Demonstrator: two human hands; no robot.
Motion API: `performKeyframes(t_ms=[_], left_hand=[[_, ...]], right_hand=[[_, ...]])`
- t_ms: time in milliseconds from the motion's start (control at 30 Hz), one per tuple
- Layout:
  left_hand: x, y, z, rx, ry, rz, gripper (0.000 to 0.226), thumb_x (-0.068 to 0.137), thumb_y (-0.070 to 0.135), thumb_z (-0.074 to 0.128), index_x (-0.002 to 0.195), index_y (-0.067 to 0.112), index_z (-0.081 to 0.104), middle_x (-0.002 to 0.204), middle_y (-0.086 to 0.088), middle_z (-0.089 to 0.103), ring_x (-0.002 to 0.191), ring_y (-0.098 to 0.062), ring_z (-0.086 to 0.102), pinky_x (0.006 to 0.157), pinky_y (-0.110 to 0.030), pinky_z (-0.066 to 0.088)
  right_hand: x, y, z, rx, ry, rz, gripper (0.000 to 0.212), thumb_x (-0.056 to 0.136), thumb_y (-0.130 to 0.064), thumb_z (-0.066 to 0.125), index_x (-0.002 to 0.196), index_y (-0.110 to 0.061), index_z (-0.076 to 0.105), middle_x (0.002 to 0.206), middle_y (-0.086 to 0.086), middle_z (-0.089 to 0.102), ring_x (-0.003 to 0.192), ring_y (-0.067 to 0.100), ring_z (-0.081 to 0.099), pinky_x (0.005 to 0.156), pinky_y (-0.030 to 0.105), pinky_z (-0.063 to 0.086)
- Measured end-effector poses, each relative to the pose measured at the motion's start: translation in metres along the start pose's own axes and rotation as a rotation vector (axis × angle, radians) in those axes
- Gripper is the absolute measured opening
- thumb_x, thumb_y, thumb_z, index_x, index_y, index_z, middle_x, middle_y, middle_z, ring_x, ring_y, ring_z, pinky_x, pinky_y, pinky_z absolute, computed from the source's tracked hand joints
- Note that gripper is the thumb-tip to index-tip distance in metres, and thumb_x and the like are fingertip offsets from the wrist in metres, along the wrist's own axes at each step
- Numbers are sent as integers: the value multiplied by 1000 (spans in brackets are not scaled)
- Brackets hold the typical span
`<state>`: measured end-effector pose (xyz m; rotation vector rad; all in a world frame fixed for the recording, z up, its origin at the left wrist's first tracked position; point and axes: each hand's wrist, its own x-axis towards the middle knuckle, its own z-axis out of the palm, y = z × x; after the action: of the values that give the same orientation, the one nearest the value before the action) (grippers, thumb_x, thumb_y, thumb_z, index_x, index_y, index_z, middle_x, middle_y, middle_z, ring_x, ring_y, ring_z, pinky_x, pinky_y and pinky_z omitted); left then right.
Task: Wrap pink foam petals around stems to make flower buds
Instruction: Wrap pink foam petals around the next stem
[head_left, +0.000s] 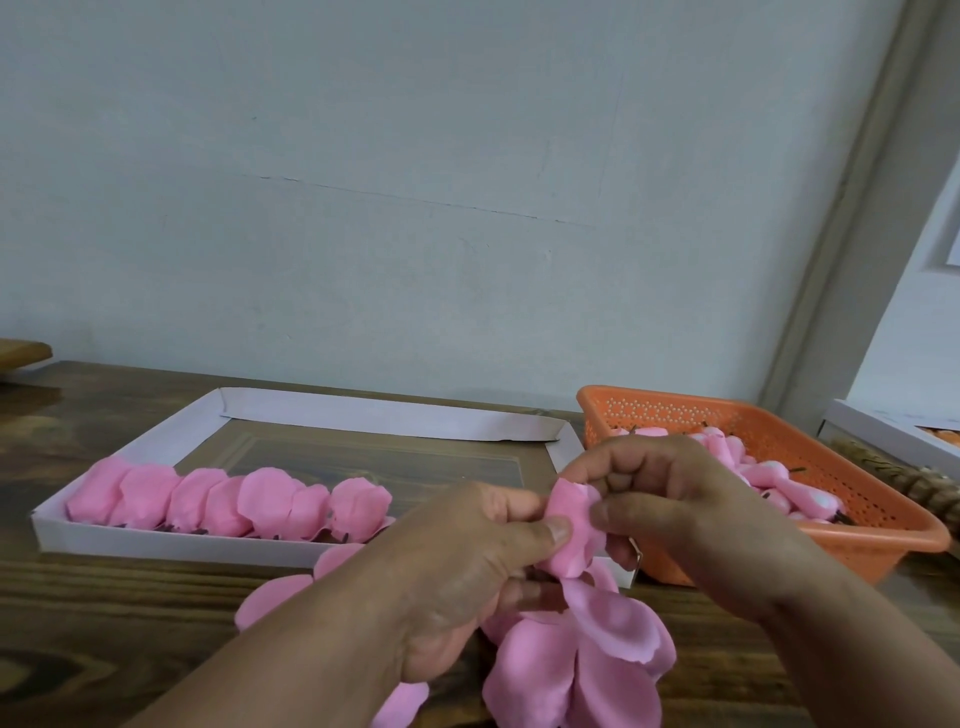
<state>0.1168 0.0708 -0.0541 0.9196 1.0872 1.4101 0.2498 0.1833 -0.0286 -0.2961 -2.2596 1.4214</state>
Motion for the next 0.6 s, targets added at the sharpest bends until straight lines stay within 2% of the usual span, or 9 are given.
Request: performKeyframes(t_ms=[67,167,400,600], left_hand=[[0,0,0,15,1,8,23,95,5,49,108,3,68,87,-7,72,77,-14,68,68,-21,56],[0,1,0,26,3,14,22,95,5,50,108,3,68,88,-8,73,80,-16,69,73,-23,58],[-1,2,1,65,14,21,22,95,6,50,105,1,69,93,-12,72,83,-20,67,80,-29,56],[-1,2,1,72,20,21,22,95,6,50,105,2,69,93,-13,71,83,-21,66,77,-27,56]], right_hand=[[0,0,0,16,4,6,16,76,1,58,84,-6,69,66,12,66,55,22,50,49,21,44],[0,1,0,28,20,9,21,83,11,55,83,-5,69,67,18,66,57,28,49,49,23,43],[1,0,2,35,38,10,21,83,11,53,80,-3,68,65,18,65,56,27,48,47,23,43],[1,-1,3,34,44,12,22,83,12,53,80,-4,68,65,17,65,56,27,49,47,22,42]])
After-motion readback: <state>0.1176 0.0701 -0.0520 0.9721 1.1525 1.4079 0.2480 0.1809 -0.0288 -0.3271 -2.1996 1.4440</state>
